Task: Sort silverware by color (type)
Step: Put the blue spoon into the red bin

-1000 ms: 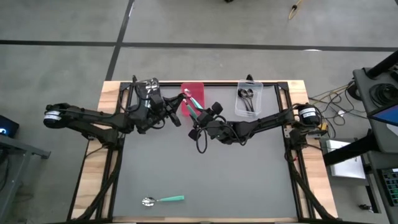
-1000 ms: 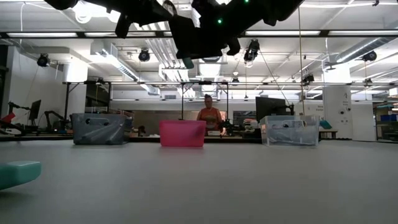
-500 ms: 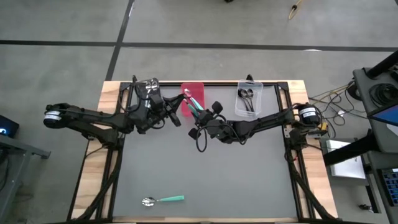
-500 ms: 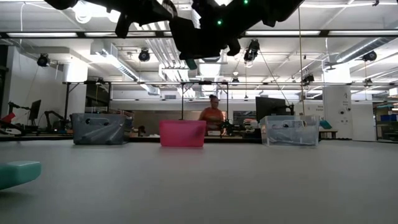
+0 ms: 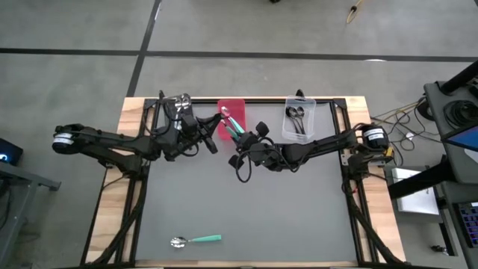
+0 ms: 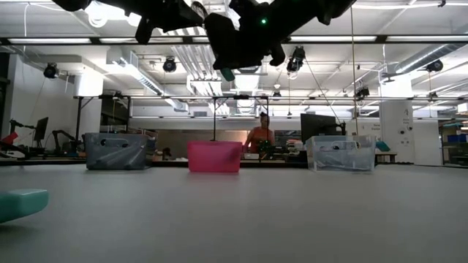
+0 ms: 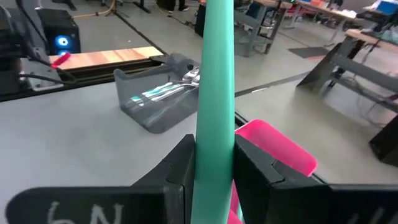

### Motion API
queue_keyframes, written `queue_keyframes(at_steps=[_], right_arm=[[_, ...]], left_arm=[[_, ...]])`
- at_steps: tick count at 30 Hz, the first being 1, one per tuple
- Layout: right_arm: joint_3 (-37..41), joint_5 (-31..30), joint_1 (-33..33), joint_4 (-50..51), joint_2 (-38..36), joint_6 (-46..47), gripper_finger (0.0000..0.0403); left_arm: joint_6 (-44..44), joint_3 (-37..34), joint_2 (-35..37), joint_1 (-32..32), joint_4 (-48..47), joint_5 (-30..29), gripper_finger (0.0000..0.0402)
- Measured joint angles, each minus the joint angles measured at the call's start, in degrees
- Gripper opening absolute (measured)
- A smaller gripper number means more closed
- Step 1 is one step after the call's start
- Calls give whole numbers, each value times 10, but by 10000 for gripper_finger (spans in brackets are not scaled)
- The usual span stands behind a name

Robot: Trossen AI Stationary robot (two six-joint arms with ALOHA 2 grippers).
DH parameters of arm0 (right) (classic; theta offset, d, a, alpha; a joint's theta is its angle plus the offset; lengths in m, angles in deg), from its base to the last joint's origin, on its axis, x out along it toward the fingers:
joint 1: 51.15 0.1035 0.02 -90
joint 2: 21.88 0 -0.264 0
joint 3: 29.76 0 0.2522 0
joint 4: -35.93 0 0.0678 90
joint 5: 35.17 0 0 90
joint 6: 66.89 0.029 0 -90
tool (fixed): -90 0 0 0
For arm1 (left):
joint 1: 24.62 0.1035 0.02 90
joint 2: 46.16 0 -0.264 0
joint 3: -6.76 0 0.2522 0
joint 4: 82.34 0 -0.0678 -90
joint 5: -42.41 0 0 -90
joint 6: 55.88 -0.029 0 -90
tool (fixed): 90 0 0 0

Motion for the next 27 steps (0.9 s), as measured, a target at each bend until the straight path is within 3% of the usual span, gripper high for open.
queue_keyframes(at_steps=[9, 16, 27], right_arm=[[-8, 21, -6, 51, -24, 25, 71], [-82, 91, -36, 237, -29, 86, 71], [-190, 291, -129, 438, -27, 156, 71]], left_arm=[[-23, 0, 1, 0, -16, -1, 96], [-26, 0, 34, 0, -111, -2, 150], [-21, -3, 145, -1, -292, -42, 166]])
